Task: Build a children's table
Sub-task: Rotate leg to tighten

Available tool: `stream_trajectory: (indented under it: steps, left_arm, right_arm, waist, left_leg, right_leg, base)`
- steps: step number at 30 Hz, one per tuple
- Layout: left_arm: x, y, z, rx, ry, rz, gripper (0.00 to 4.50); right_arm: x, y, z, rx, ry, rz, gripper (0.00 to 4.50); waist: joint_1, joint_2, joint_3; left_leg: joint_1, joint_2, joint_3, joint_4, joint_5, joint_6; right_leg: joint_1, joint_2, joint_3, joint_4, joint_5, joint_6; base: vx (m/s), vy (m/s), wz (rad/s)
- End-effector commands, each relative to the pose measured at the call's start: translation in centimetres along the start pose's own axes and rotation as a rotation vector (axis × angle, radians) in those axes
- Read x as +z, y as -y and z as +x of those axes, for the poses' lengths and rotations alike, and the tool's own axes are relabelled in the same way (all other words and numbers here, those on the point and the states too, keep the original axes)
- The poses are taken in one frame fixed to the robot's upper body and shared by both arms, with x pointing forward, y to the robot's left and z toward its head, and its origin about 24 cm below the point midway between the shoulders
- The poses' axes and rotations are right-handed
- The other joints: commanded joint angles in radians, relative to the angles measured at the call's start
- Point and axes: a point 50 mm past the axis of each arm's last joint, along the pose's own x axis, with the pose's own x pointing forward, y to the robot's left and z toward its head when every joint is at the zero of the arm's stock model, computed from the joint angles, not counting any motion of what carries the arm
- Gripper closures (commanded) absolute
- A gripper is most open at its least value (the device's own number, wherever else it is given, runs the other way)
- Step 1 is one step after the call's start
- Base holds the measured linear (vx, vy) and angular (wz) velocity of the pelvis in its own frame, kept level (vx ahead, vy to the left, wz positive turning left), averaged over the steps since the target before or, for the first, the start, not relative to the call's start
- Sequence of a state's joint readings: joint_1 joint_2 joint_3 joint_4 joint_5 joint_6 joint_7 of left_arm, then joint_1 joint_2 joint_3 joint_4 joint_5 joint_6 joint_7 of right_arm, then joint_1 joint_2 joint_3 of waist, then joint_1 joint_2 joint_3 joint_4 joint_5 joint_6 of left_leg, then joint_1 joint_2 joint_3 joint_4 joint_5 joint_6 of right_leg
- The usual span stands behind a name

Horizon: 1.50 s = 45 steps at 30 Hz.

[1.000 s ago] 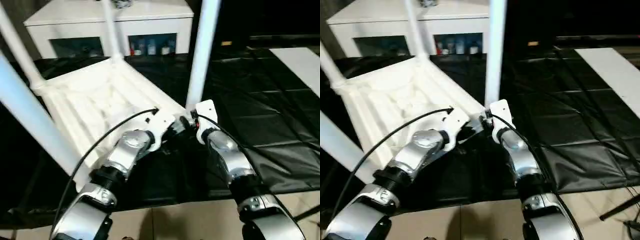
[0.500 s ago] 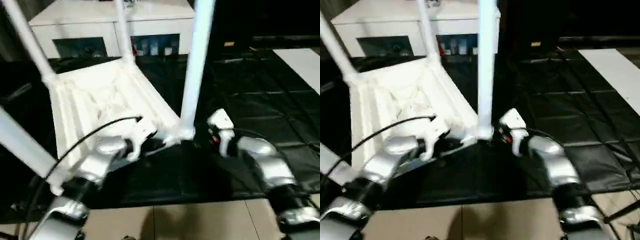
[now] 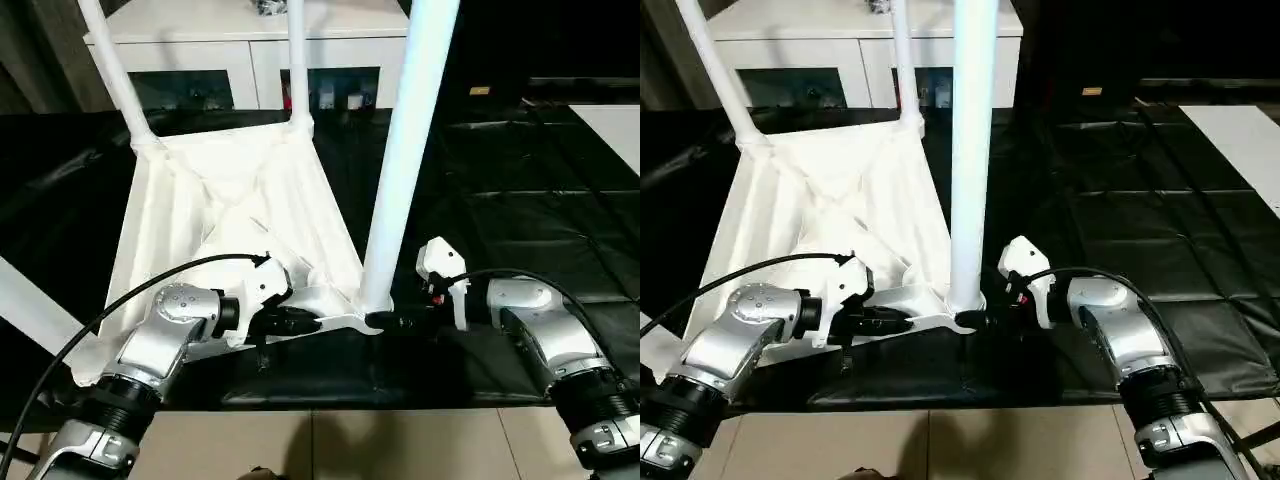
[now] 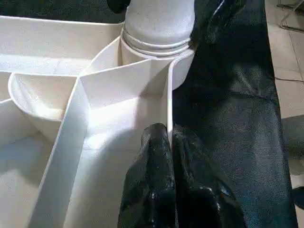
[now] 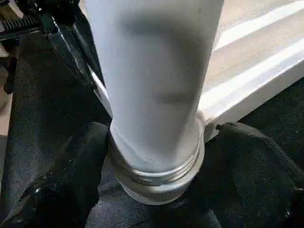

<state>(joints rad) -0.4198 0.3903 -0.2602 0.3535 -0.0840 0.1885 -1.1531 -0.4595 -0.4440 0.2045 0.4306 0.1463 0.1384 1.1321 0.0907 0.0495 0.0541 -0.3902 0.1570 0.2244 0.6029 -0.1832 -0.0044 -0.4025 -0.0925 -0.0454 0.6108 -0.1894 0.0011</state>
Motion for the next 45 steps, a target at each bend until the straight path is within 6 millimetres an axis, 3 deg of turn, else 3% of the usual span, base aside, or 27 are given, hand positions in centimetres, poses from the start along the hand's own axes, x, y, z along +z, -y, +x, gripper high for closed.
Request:
stream_trajectory:
  steps: [1,15,22,26,29,32,33,40,45]
  left_arm:
    - [1.9,0.5,0.3,-0.066,0.097,0.051,4.5]
    - [1.9,0.5,0.4,-0.066,0.094,0.054,4.5]
    - [1.8,0.2,0.5,-0.026,0.088,0.054,4.5]
    - [1.9,-0.8,1.2,0.108,0.084,0.052,4.5]
    - [2.3,-1.7,2.2,0.232,0.111,0.033,4.5]
    - [2.9,-2.5,3.7,0.348,0.139,-0.025,4.5]
    - [3.1,-2.6,4.1,0.373,0.142,-0.043,4.5]
    - [4.0,-3.2,6.0,0.479,0.124,-0.051,4.5]
    - [4.1,-3.3,6.3,0.503,0.118,-0.039,4.5]
  right_arm:
    - [0.1,-0.3,0.0,0.026,-0.005,-0.027,0.55]
    - [0.1,-0.4,0.0,0.034,0.01,-0.01,1.7]
    - [0.0,-0.5,0.5,0.007,0.021,-0.014,1.8]
    - [-0.5,0.3,1.7,-0.163,0.008,-0.006,1.8]
    - [-0.9,0.8,2.6,-0.307,-0.014,0.015,1.8]
    - [-1.0,1.3,3.9,-0.481,-0.015,0.097,1.81]
    - [-1.0,1.5,4.2,-0.528,-0.012,0.13,1.81]
    - [-0.2,1.8,6.4,-0.756,0.009,0.219,1.82]
    - [0.7,1.5,7.5,-0.76,0.014,0.163,1.82]
  waist:
    - [-0.004,-0.02,-0.069]
    - [-0.003,-0.019,-0.07]
    - [-0.004,-0.019,-0.071]
    - [-0.012,-0.02,-0.068]
    - [-0.023,-0.023,-0.067]
    - [-0.036,-0.017,-0.065]
    - [-0.037,-0.022,-0.068]
    - [-0.04,-0.016,-0.074]
    - [-0.041,-0.017,-0.074]
  left_leg:
    - [0.027,0.08,-0.043,-0.071,-0.199,0.062]
    - [0.025,0.078,-0.043,-0.068,-0.181,0.072]
    - [0.026,0.078,-0.043,-0.067,-0.172,0.075]
    - [0.026,0.075,-0.044,-0.069,-0.191,0.059]
    - [0.029,0.073,-0.048,-0.073,-0.233,0.028]
    - [0.028,0.072,-0.047,-0.075,-0.241,0.024]
    - [0.028,0.07,-0.049,-0.074,-0.237,0.018]
    - [0.023,0.066,-0.045,-0.067,-0.177,0.054]
    - [0.024,0.067,-0.046,-0.069,-0.178,0.058]
  right_leg:
    - [0.035,-0.065,0.041,-0.067,-0.178,-0.253]
    - [0.037,-0.064,0.04,-0.066,-0.167,-0.255]
    - [0.036,-0.063,0.039,-0.064,-0.157,-0.256]
    - [0.032,-0.063,0.04,-0.071,-0.196,-0.247]
    - [0.034,-0.065,0.041,-0.077,-0.256,-0.228]
    - [0.029,-0.062,0.044,-0.079,-0.252,-0.226]
    - [0.034,-0.062,0.042,-0.078,-0.252,-0.223]
    - [0.037,-0.064,0.042,-0.076,-0.172,-0.229]
    - [0.039,-0.063,0.04,-0.076,-0.17,-0.226]
  base:
    - [0.0,0.0,0.0]
    - [0.0,0.0,0.0]
    - [0.0,0.0,0.0]
    - [0.0,0.0,0.0]
    - [0.0,0.0,0.0]
    - [0.0,0.0,0.0]
    - [0.0,0.0,0.0]
    - [0.0,0.0,0.0]
    - [0.0,0.0,0.0]
